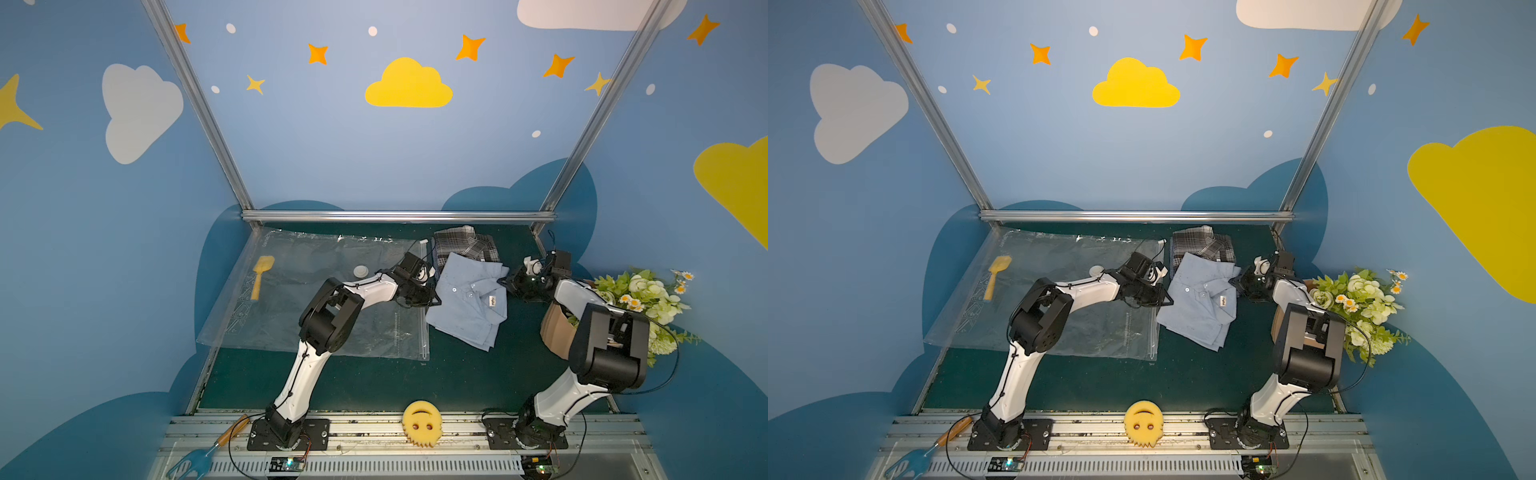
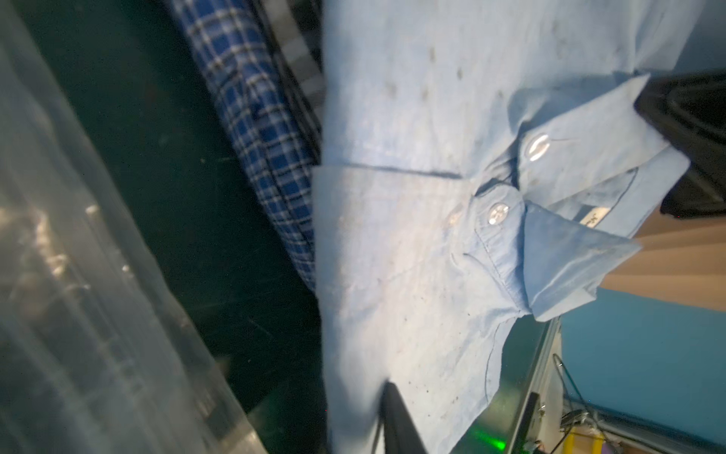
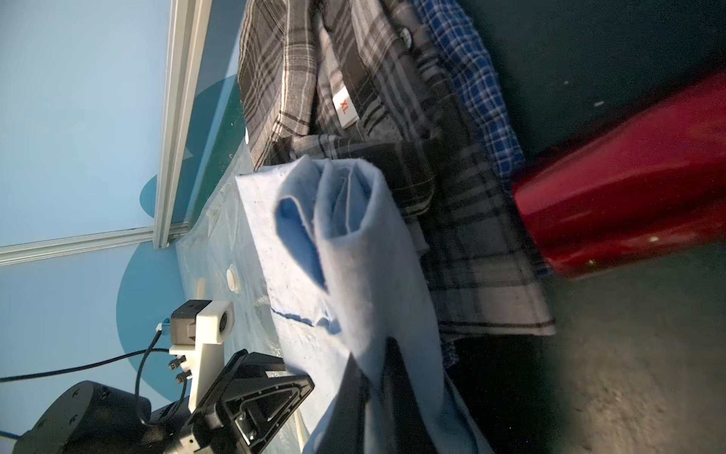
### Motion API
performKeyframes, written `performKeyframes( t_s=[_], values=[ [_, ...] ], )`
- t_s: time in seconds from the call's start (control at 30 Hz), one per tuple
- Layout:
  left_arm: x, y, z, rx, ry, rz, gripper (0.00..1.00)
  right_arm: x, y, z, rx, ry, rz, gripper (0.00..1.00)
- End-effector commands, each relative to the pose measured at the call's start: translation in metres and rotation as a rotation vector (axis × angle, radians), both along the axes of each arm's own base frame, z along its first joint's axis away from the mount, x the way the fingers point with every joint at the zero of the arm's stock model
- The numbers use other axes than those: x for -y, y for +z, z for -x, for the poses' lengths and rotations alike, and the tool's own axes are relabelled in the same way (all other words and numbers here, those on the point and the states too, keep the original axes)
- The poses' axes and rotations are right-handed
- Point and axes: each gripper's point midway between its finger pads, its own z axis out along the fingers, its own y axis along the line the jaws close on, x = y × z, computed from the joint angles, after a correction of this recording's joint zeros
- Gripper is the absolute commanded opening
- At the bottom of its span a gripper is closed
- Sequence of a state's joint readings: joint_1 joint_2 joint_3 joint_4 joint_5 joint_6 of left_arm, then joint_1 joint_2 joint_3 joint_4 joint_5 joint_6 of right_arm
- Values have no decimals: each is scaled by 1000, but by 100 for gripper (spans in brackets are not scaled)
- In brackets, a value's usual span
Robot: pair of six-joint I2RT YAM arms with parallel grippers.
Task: Take the shirt out of the vacuum bag
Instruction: Pick up the shirt from the center of the board, then place the shirt at the center of the board.
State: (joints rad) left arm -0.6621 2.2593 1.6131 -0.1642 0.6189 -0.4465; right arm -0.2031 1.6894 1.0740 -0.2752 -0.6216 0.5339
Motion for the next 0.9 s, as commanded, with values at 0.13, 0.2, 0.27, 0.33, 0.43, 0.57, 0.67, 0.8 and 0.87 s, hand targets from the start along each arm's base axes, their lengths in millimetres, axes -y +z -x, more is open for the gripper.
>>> performKeyframes(
  t_s=[0.13,0.2,0.27,0.33,0.43,0.57,0.67,0.8,0.87],
  values=[
    [10,64,-5,93,-13,62,9,-13,46,-7,86,50,21,0],
    [12,81,-3,123,-15,69,8,-14,57,-8,105,57,26,0],
    [13,94,-1,134,-19,78,8,-14,68,-8,119,61,36,0],
    [15,109,-2,148,-17,101,8,-14,81,-12,141,58,41,0],
    [20,124,-8,168,-21,116,8,-12,98,-22,175,53,45,0],
    [30,134,-22,194,-23,125,9,-7,117,-43,210,48,55,0],
    [35,130,-36,196,-10,115,9,-4,124,-63,226,48,45,0],
    [41,116,-54,176,2,116,9,-3,125,-92,231,61,28,0],
    [44,108,-61,163,9,108,9,0,119,-105,217,60,24,0]
  ],
)
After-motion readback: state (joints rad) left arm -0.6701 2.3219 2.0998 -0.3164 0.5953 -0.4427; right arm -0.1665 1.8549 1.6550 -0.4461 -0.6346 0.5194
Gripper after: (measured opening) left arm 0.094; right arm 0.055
